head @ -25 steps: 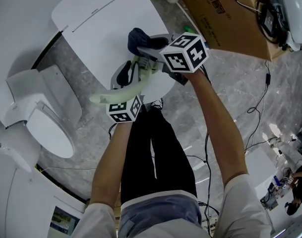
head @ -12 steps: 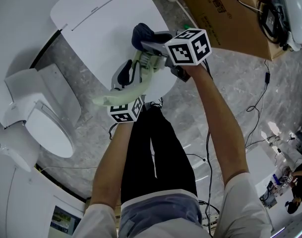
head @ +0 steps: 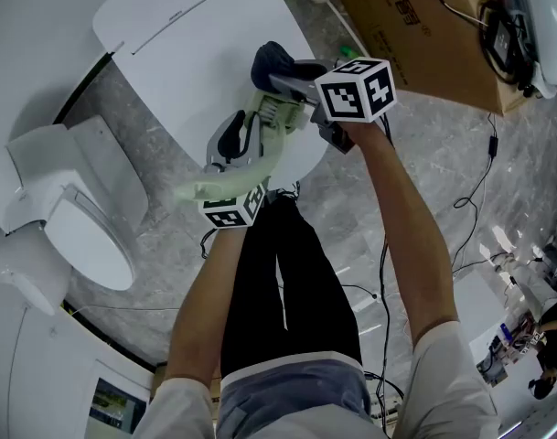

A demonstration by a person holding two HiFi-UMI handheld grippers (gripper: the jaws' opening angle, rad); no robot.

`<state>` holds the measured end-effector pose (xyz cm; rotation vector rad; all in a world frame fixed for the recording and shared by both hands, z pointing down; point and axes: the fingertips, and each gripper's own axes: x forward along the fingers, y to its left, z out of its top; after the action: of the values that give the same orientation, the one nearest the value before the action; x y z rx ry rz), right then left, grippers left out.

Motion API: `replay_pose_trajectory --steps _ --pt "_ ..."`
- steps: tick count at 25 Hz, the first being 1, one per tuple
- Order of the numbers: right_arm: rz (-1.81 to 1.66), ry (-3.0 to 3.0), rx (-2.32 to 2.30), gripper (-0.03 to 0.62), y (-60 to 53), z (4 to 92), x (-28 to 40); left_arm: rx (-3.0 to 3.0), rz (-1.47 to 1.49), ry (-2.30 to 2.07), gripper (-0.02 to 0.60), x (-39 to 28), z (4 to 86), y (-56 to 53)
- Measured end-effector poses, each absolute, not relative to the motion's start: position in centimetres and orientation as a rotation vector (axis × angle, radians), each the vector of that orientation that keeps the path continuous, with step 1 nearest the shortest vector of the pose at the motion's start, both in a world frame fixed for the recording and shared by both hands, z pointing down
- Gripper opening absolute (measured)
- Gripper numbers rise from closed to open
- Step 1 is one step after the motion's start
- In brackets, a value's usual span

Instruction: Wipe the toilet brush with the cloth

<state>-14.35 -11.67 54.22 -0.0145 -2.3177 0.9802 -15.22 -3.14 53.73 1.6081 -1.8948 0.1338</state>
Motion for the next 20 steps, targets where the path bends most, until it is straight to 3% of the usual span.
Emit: replay_pose_trajectory --steps 20 --pt "1.079 -2.205 0.024 0.089 -12.4 57.0 -13.2 1.636 0.184 -1.896 0.0 -15.1 53.8 -3.3"
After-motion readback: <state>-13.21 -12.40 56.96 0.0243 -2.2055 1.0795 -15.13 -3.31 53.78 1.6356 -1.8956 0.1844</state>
